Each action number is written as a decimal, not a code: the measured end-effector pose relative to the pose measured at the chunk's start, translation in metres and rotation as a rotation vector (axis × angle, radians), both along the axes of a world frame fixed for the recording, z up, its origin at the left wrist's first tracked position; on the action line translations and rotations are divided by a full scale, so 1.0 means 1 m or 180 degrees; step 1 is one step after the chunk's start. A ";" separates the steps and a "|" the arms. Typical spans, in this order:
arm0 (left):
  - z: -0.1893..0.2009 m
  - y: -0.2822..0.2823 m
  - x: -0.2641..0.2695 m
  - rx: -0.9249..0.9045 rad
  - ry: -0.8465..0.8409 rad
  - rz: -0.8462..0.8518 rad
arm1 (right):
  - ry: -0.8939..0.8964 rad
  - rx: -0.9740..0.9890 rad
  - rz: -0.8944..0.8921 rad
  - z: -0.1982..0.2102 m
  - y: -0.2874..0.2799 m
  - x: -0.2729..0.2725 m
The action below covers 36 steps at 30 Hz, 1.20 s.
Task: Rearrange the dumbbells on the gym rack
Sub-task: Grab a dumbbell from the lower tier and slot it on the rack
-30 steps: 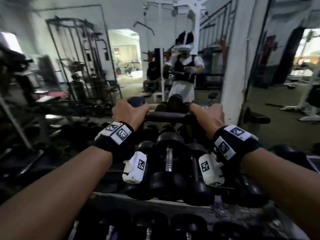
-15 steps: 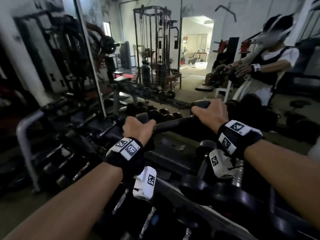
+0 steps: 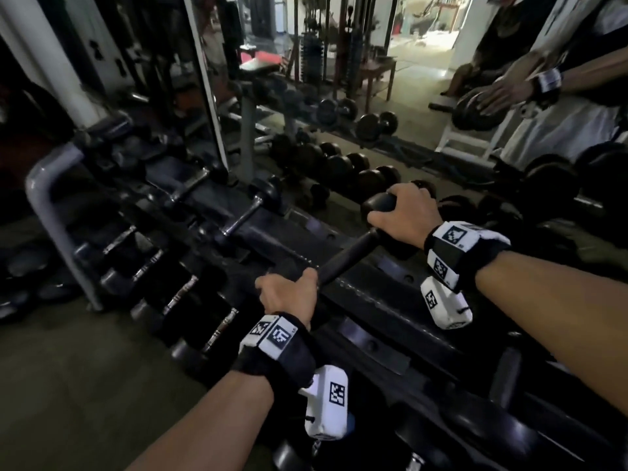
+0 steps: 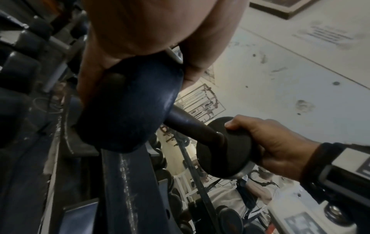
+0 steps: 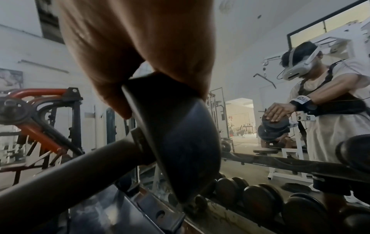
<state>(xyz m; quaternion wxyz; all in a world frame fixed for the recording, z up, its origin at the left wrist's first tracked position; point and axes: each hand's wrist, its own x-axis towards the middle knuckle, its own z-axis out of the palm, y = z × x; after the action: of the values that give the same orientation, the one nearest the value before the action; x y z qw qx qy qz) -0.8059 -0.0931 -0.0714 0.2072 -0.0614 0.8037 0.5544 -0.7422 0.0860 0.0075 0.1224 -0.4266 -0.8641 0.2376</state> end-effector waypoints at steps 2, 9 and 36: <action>-0.011 0.005 -0.016 0.0032 -0.0137 0.0143 | -0.0124 -0.0035 0.0077 -0.011 0.007 -0.030; -0.042 0.029 -0.067 -0.0067 -0.0606 0.0421 | -0.0443 -0.0140 0.0311 -0.053 0.031 -0.113; -0.074 0.059 -0.107 -0.0334 -0.0996 0.0547 | -0.1013 0.0114 0.0880 -0.128 0.080 -0.189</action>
<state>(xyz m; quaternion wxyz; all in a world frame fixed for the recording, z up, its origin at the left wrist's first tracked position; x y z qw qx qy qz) -0.9131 -0.0345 -0.1457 0.2781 -0.2259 0.7813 0.5111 -0.9307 0.1661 -0.1202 -0.0418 -0.3339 -0.9269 0.1664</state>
